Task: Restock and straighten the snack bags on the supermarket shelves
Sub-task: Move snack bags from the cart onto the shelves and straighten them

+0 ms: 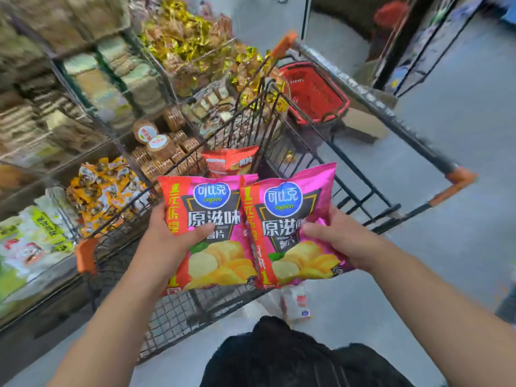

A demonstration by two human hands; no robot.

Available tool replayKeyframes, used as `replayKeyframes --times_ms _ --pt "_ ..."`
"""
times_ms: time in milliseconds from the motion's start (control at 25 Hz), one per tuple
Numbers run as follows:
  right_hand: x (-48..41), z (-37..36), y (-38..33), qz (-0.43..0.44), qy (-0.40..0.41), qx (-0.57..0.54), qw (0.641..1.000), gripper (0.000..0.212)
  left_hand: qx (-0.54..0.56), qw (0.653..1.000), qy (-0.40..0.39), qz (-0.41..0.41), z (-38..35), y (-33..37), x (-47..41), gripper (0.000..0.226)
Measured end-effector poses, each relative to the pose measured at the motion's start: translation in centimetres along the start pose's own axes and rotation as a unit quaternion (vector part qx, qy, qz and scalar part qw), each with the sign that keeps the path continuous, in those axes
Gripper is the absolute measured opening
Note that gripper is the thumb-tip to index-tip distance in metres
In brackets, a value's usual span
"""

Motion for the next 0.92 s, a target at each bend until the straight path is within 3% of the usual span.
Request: replayKeyframes --times_ms 240,520,680,920 --pt "11.0 6.8 1.9 0.054 0.073 -0.007 0.996 0.064 -0.013 0.998 -0.050 -0.030 -7.3 2.3 7.9 0.089" --pt "26.7 18.2 8.2 0.078 0.177 -0.087 0.977 0.061 -0.066 0.980 -0.171 -0.077 -21.8 3.0 16.4 0.074" --pt "35.2 24.1 11.8 0.091 0.269 -0.144 0.948 0.098 -0.119 0.950 -0.262 -0.121 -31.7 4.2 19.6 0.071" --pt "43.9 29.6 14.7 0.140 0.381 -0.224 0.886 0.103 -0.112 0.905 -0.386 -0.137 -44.0 6.5 24.0 0.083"
Point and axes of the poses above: each hand's wrist, its own x-axis away from the middle knuckle, its own z-axis out of the back of the hand, y = z × x, the point moved 5 cm from there along -x, towards the middle knuckle, and after that the axes turned 2 degrees about -y, right-handed, at the moved point
